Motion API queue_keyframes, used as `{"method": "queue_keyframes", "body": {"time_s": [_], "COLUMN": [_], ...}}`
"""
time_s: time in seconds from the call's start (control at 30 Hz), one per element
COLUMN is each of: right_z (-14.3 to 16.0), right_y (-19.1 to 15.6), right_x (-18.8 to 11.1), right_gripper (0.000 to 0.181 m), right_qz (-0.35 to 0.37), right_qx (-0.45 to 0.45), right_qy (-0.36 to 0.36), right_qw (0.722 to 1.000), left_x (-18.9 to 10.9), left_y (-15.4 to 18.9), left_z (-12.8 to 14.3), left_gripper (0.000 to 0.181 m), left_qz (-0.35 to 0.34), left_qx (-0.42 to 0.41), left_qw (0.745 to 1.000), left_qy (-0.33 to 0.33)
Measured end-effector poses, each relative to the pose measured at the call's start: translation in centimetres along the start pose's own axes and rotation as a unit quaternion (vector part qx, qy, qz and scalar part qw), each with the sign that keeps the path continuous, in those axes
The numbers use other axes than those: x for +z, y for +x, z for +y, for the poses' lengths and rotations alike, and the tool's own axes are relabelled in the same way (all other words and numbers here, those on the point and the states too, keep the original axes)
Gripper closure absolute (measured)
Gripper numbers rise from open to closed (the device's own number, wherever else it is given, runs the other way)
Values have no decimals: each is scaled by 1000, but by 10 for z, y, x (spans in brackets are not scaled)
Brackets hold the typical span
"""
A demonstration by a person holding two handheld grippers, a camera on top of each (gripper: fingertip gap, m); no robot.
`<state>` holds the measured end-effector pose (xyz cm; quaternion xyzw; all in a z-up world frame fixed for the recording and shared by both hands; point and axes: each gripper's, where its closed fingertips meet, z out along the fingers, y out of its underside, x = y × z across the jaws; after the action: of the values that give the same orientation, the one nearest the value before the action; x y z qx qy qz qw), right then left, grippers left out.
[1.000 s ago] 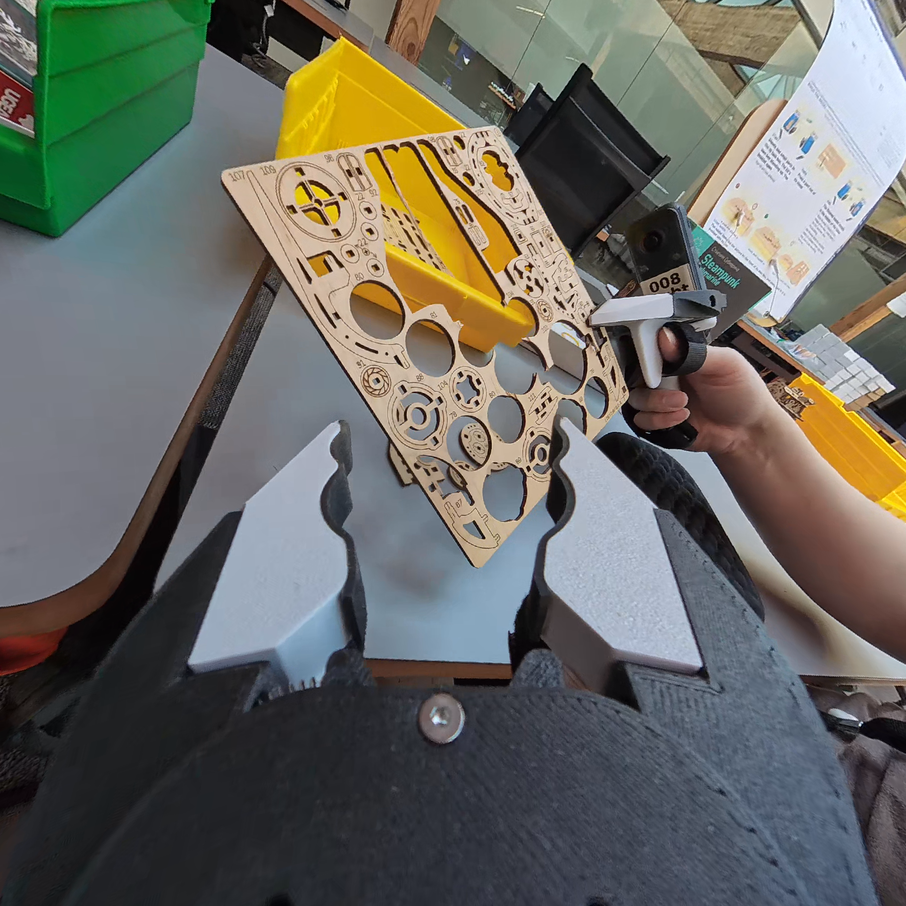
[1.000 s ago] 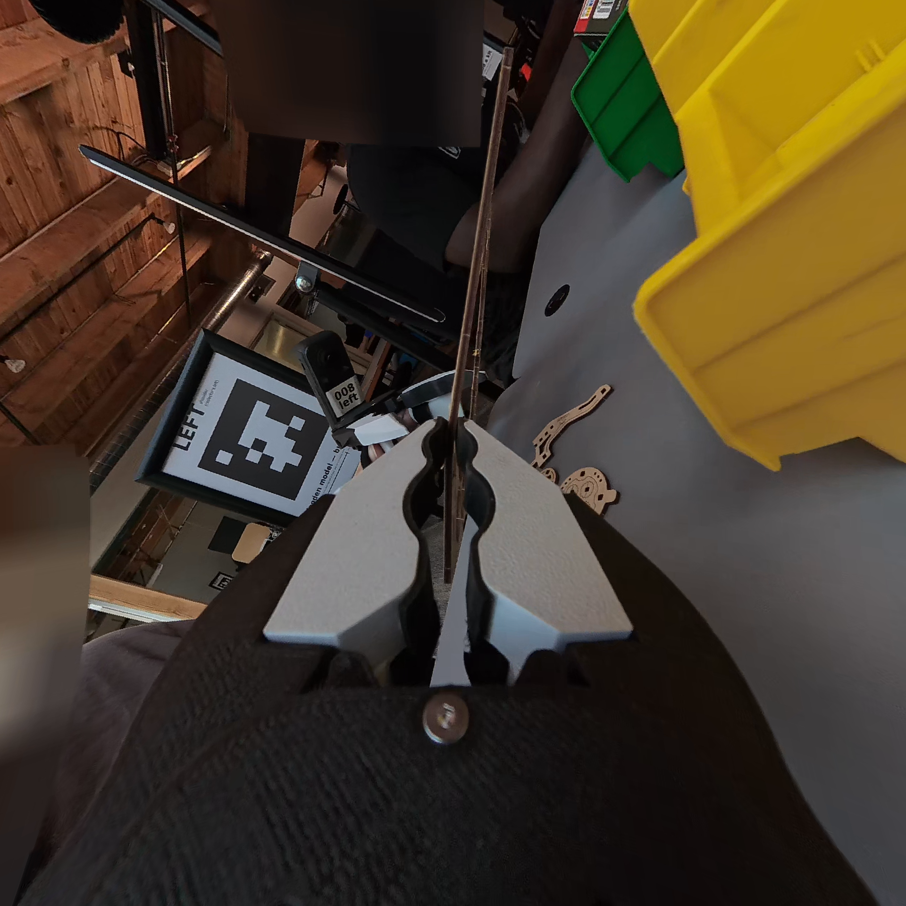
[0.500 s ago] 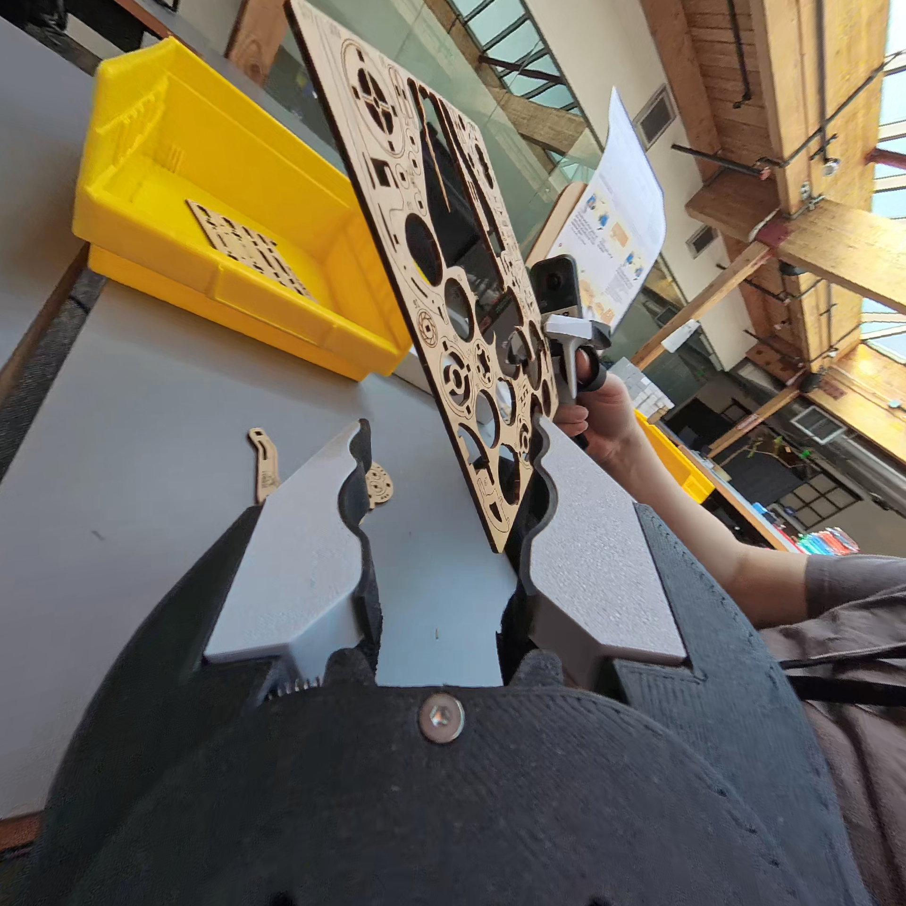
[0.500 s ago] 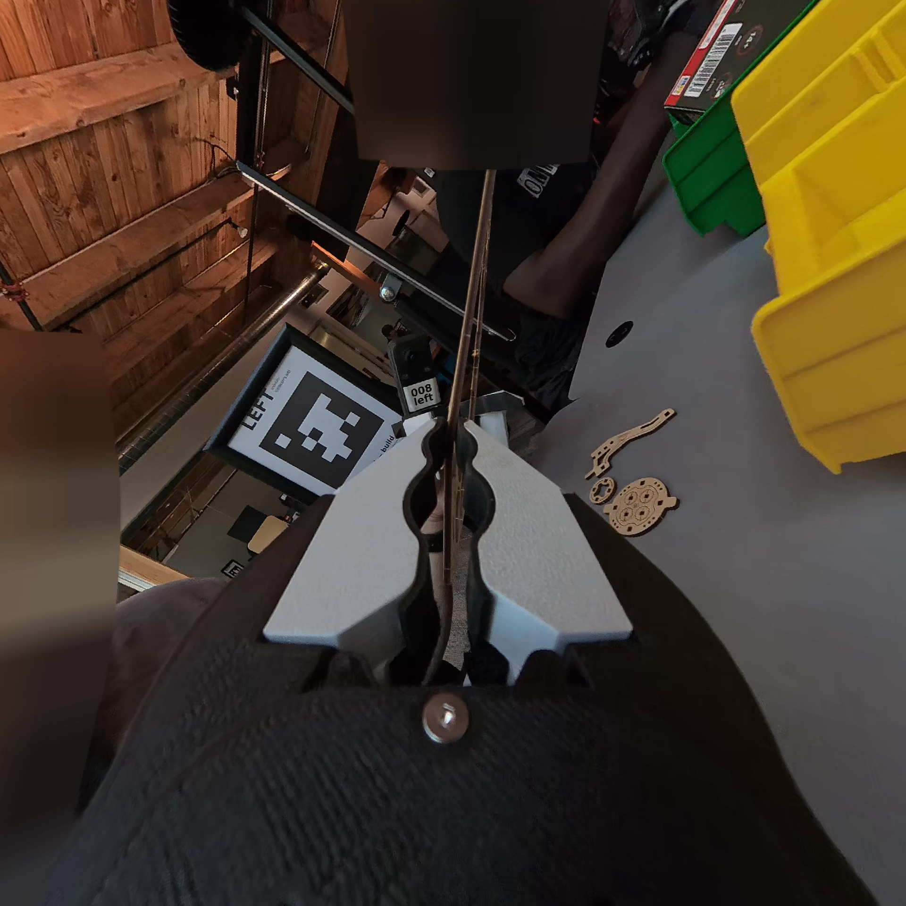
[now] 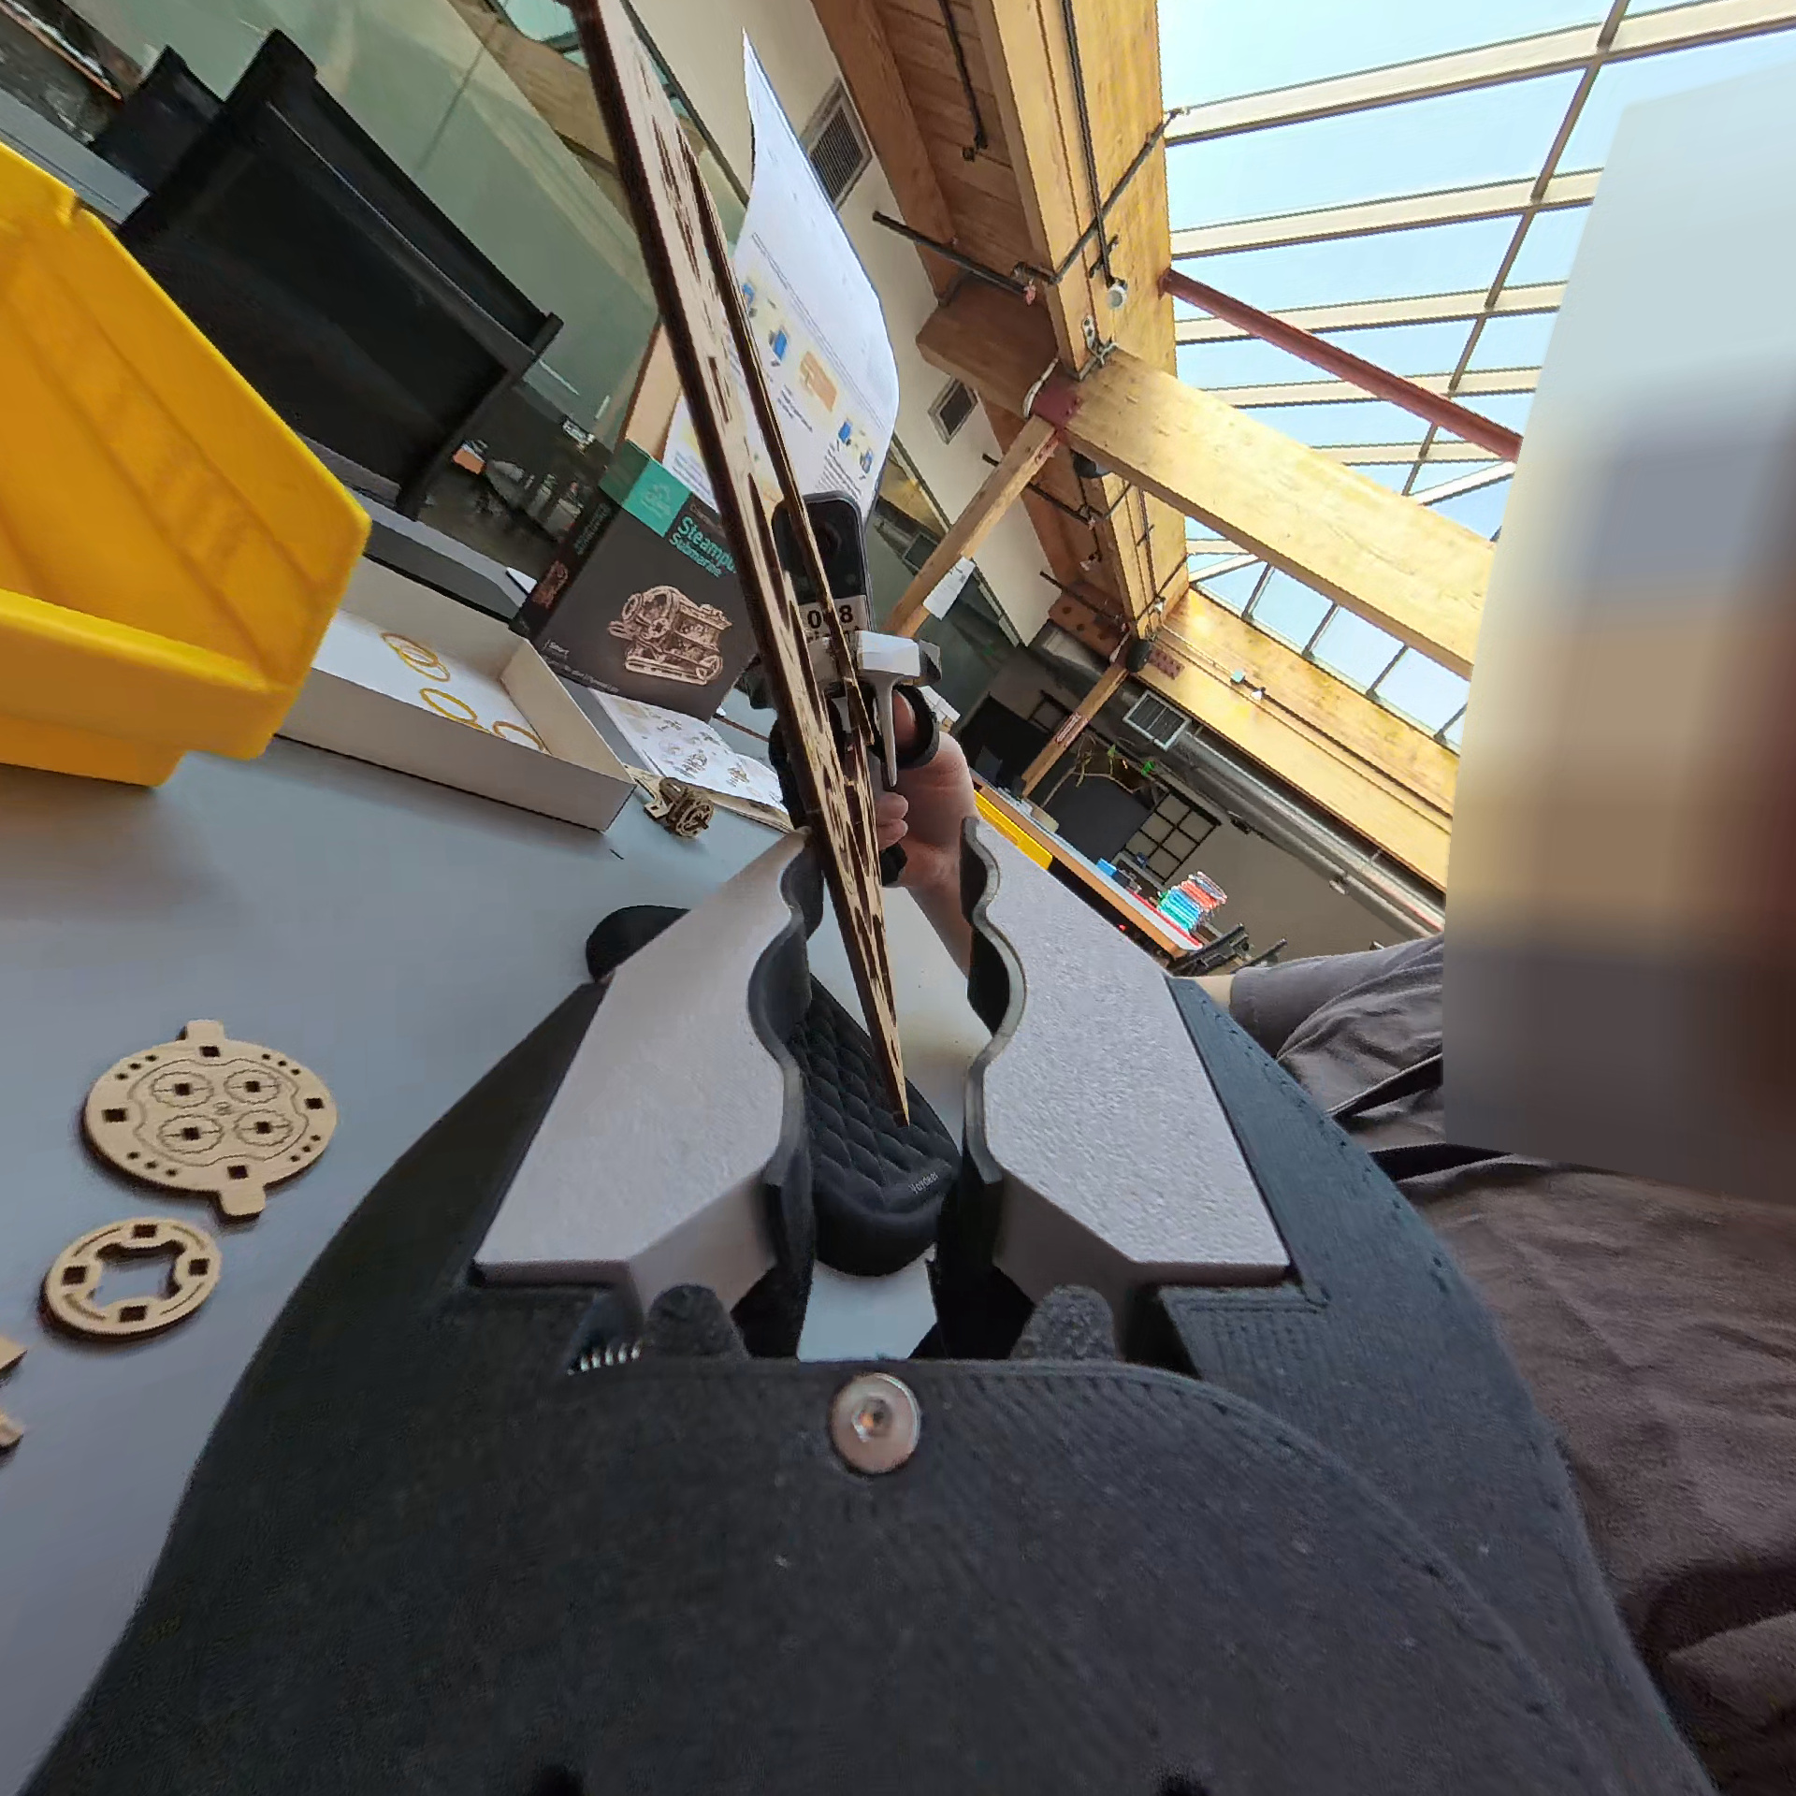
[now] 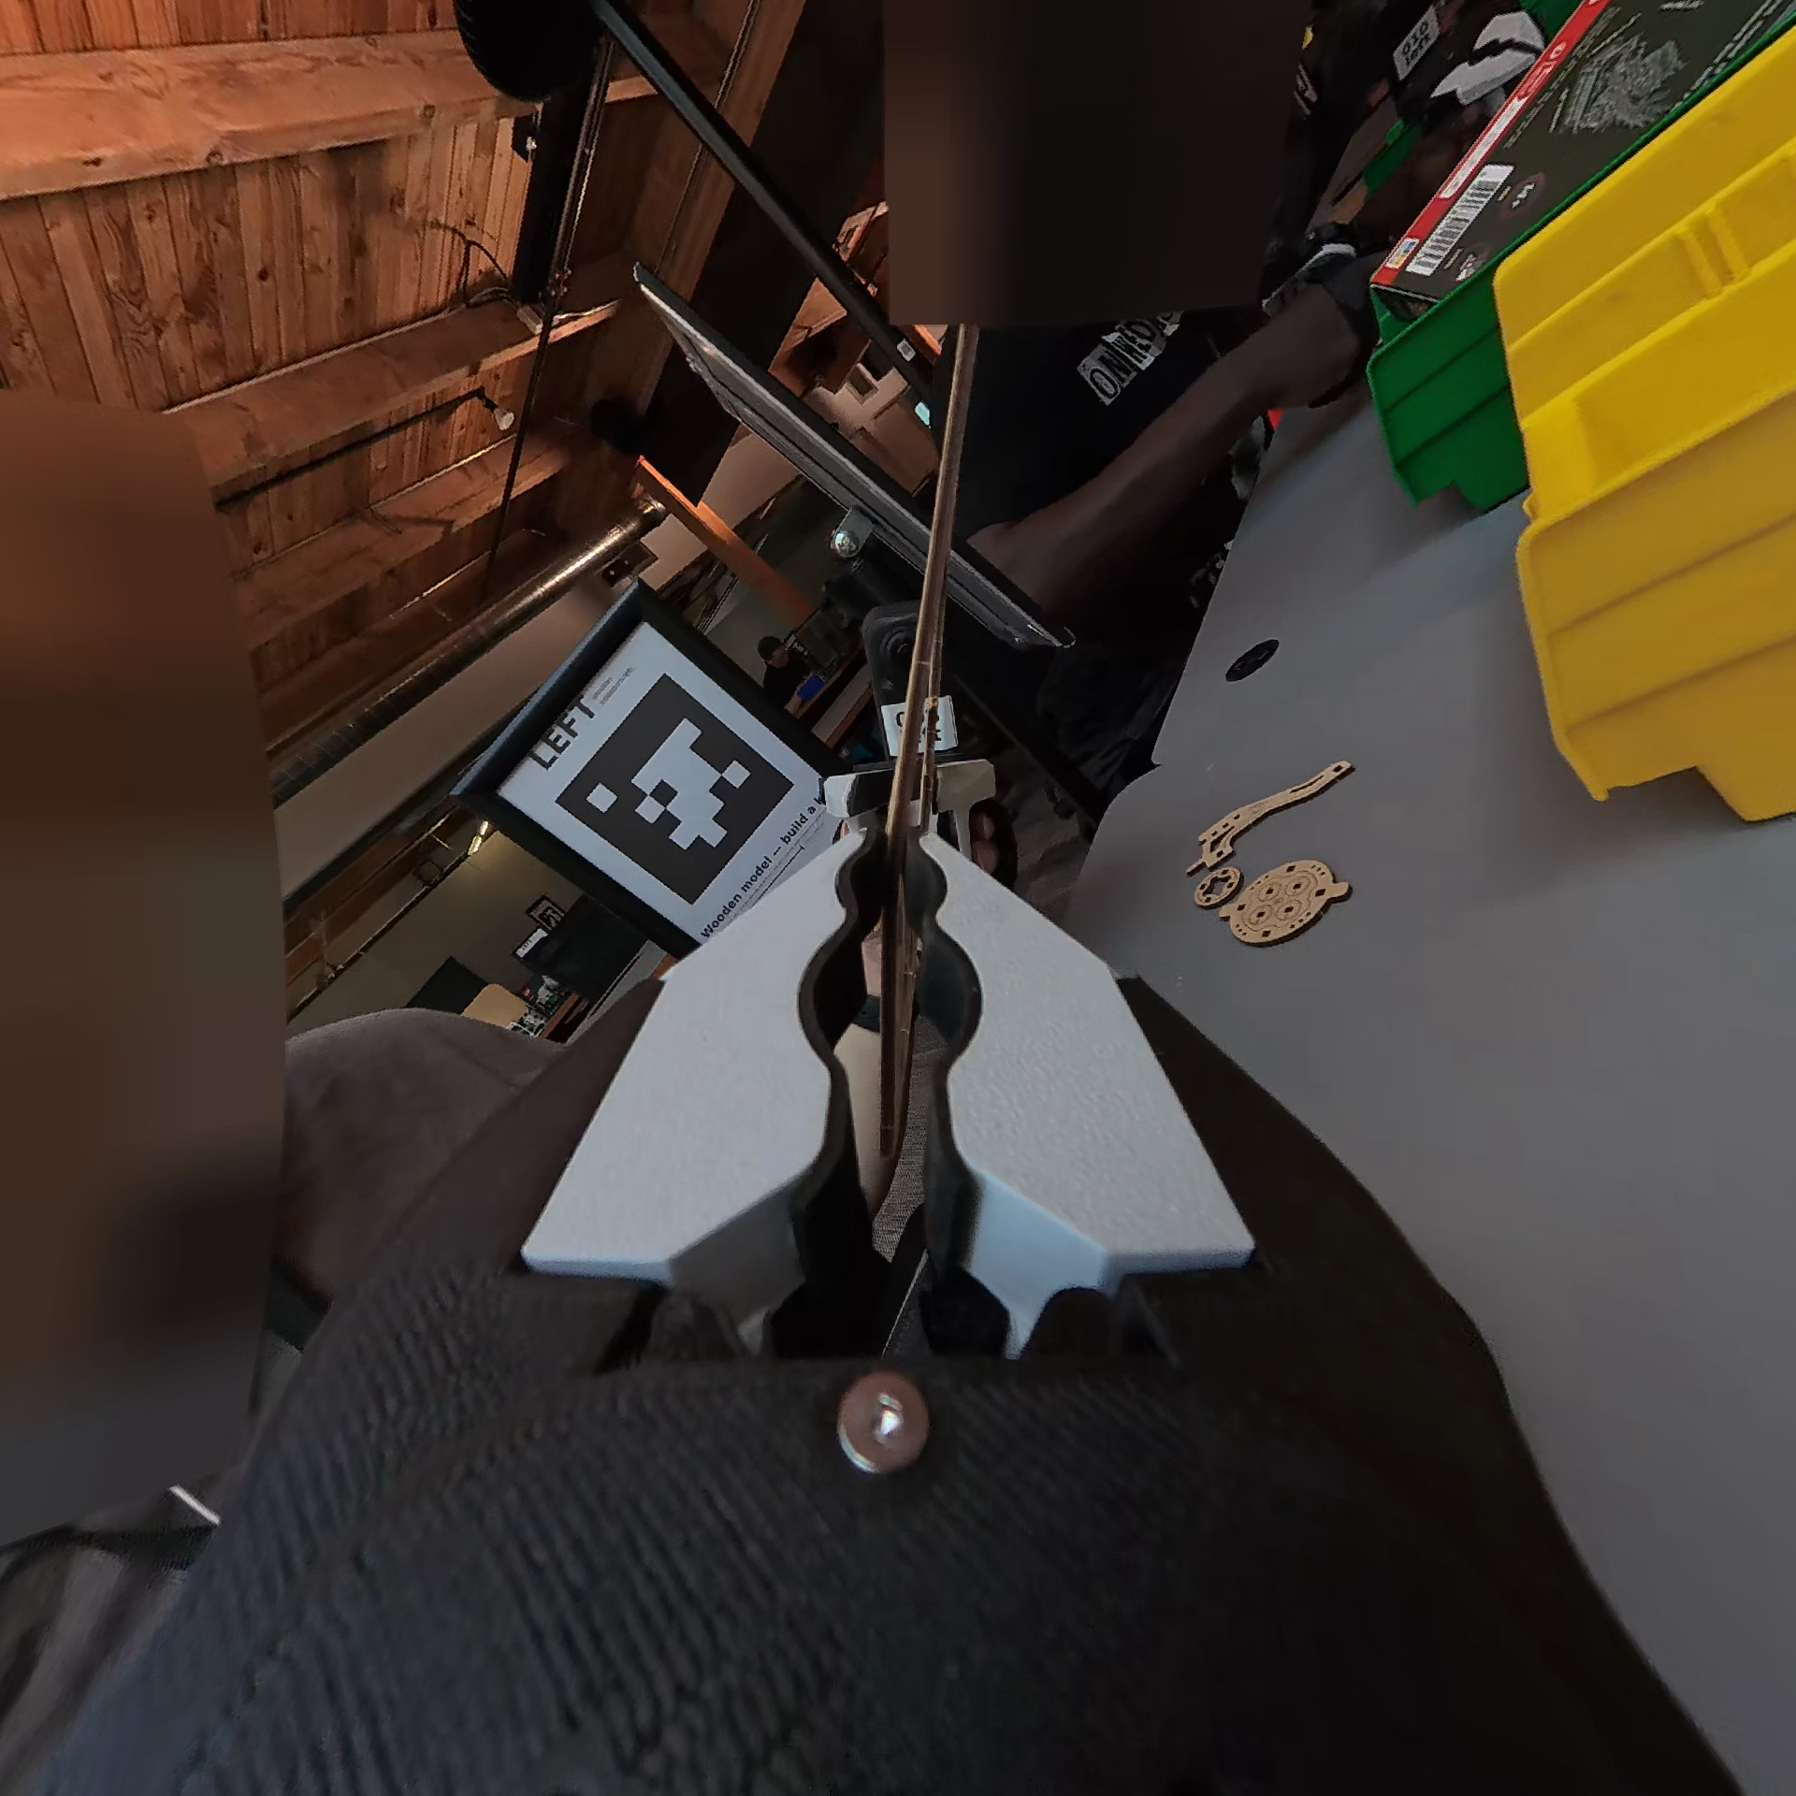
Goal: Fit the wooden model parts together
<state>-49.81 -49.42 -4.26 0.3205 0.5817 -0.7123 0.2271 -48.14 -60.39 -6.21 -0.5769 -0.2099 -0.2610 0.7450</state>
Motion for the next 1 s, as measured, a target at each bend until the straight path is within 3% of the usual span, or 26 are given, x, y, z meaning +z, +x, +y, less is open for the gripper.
{"method": "queue_keyframes", "body": {"time_s": [0.17, 0.3, 0.7, 1.0], "right_z": [10, 15, 51, 54], "right_y": [-10, -19, -43, -53], "right_x": [-28, -55, -150, -218], "right_gripper": [180, 179, 179, 167], "right_qz": [9, 22, 85, 147], "right_qx": [-19, -31, -48, -52], "right_qy": [1, 13, 28, 58], "right_qw": [1000, 999, 995, 986], "left_x": [31, 56, 140, 204], "left_y": [4, 4, 11, 19], "left_z": [16, 27, 70, 96], "left_gripper": [162, 178, 180, 180], "left_qz": [28, 36, 46, 56], "left_qx": [-13, -15, -19, -22], "left_qw": [999, 997, 985, 970], "left_qy": [-37, -64, -167, -236]}}
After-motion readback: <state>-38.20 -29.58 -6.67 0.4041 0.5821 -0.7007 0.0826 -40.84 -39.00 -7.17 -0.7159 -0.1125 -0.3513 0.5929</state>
